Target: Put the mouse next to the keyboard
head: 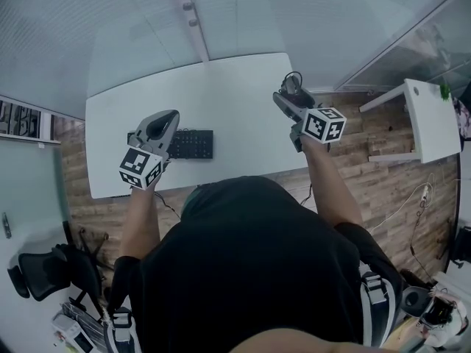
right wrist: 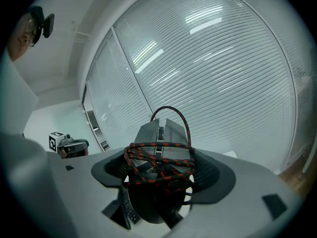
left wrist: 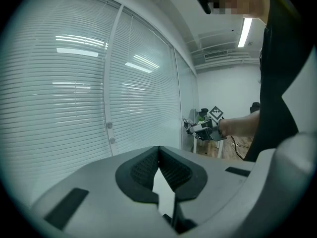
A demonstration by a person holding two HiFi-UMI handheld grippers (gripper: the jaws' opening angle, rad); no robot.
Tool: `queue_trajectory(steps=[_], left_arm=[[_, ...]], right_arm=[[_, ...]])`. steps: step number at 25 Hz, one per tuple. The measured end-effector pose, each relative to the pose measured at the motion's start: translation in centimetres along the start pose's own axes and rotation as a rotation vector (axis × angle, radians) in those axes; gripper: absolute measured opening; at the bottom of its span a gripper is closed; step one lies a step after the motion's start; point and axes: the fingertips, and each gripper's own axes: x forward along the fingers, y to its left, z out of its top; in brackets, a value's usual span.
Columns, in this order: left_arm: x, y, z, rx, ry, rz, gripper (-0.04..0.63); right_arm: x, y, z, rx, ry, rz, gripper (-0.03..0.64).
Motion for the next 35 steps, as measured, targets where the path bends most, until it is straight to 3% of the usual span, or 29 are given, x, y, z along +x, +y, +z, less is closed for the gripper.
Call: queue_trajectory(steps=[15, 35], left_arm=[[-1.2, 3.3, -0.7, -0.013, -0.012, -0.044, 0.023], [-3.7, 9.2, -2.8, -0.035, -0.002, -0.053, 0.023]], right_arm=[[1.7, 2.0, -0.5, 0.031, -0.023, -0.049, 0.400], [7.2, 4.1, -3.6, 0.074, 0.025, -0.090, 0.399]])
